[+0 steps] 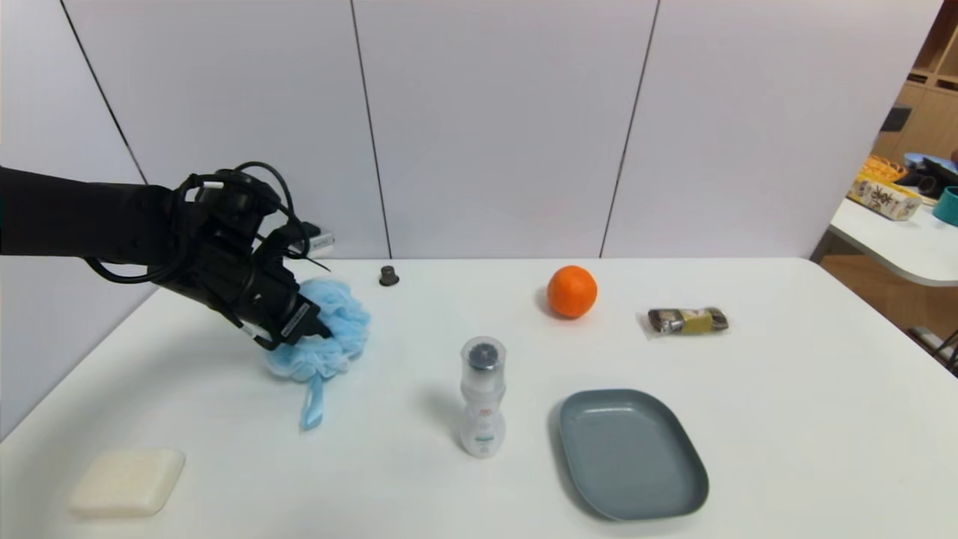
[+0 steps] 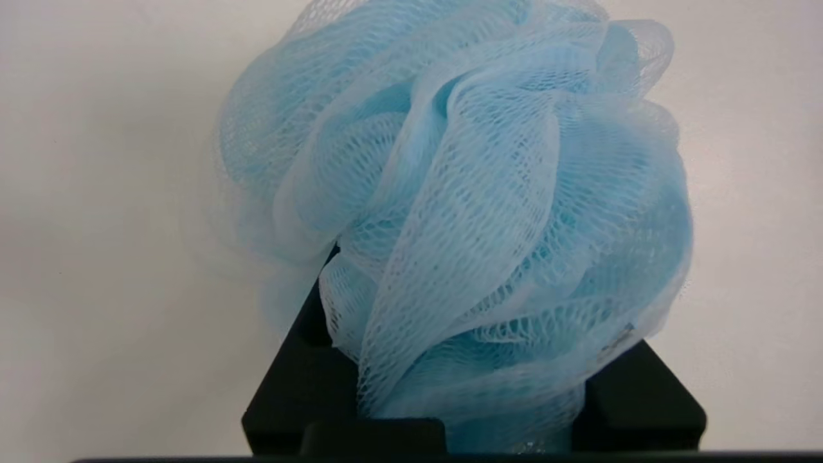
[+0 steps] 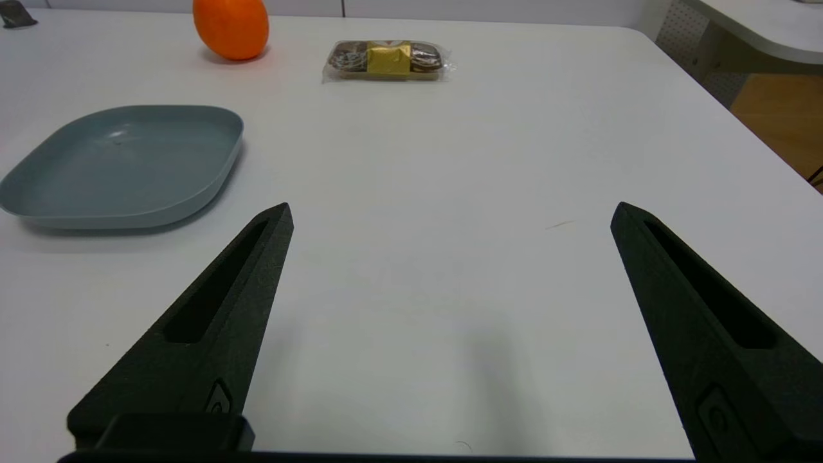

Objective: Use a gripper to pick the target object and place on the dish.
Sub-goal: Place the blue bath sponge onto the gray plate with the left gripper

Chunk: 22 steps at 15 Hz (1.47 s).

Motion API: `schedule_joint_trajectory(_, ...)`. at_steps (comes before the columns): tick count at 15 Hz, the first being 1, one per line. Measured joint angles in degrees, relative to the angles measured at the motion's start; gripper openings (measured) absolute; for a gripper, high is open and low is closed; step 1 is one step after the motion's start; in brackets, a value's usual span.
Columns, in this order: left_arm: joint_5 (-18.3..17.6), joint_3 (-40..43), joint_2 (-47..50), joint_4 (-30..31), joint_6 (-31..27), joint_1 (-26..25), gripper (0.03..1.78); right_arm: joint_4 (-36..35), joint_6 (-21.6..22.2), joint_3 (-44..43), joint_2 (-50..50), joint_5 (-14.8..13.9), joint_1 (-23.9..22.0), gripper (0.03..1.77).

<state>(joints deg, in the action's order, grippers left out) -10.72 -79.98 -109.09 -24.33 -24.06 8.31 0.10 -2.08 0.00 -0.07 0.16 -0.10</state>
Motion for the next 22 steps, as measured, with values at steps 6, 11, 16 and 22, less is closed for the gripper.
schedule_joint_trajectory(6, 0.0, -3.1, 4.6, 0.2, -0.6, 3.1, 0.68, 0.0, 0.0, 0.0, 0.0, 0.0, 0.0, 1.71)
schedule_joint_trajectory(11, 0.1, -11.9, 5.3, 0.4, -1.5, 9.0, 0.66, 0.0, 0.0, 0.0, 0.0, 0.0, 0.0, 1.71)
schedule_joint_trajectory(16, 0.2, -19.5, 2.4, 0.5, -2.5, 16.9, 0.65, 0.0, 0.0, 0.0, 0.0, 0.0, 0.0, 1.71)
schedule_joint_trajectory(22, 0.1, -31.2, -4.1, 0.6, -3.6, 26.0, 0.63, 0.0, 0.0, 0.0, 0.0, 0.0, 0.0, 1.71)
